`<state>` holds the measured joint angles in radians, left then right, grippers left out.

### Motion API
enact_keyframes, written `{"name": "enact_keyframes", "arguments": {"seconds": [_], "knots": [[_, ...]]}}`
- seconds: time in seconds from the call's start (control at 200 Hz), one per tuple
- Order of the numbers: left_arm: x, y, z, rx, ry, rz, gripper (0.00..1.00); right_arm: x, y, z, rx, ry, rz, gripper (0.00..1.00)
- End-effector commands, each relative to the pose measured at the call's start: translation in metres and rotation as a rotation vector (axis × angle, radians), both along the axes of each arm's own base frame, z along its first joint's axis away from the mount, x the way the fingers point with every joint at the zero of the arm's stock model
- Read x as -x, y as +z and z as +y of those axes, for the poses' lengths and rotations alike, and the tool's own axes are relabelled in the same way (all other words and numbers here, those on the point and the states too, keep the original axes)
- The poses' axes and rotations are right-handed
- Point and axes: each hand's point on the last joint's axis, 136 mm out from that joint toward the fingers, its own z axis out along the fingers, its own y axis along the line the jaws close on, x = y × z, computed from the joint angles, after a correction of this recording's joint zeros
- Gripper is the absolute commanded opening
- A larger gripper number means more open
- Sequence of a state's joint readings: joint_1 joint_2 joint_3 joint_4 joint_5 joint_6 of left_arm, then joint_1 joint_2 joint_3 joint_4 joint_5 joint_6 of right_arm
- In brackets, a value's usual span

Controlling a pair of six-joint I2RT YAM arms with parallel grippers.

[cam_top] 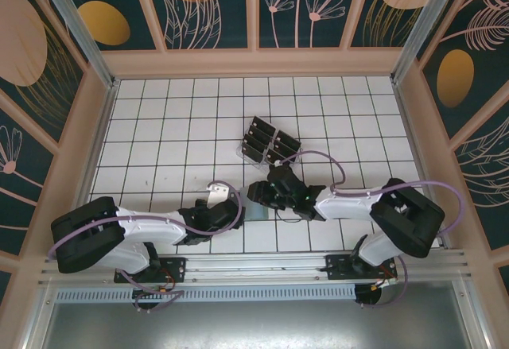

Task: Put the credit cards into the card holder
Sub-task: Flip over the card slot on the card holder.

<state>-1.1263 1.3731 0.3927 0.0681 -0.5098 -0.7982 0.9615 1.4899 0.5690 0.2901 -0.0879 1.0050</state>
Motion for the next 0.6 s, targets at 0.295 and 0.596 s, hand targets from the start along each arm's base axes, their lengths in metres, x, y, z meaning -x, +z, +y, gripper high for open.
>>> {"name": "enact_keyframes", "arguments": {"seconds": [0.295,0.596], "knots": [[0.007,0.009,0.023,0.022,0.057,-0.003,0.98,-0.004,0.014,0.039,-0.046,0.061,-0.016,0.44],[0.003,0.075,0.05,0.265,0.212,-0.129,0.99,-0.005,0.013,0.069,-0.044,0.117,0.001,0.44]]}}
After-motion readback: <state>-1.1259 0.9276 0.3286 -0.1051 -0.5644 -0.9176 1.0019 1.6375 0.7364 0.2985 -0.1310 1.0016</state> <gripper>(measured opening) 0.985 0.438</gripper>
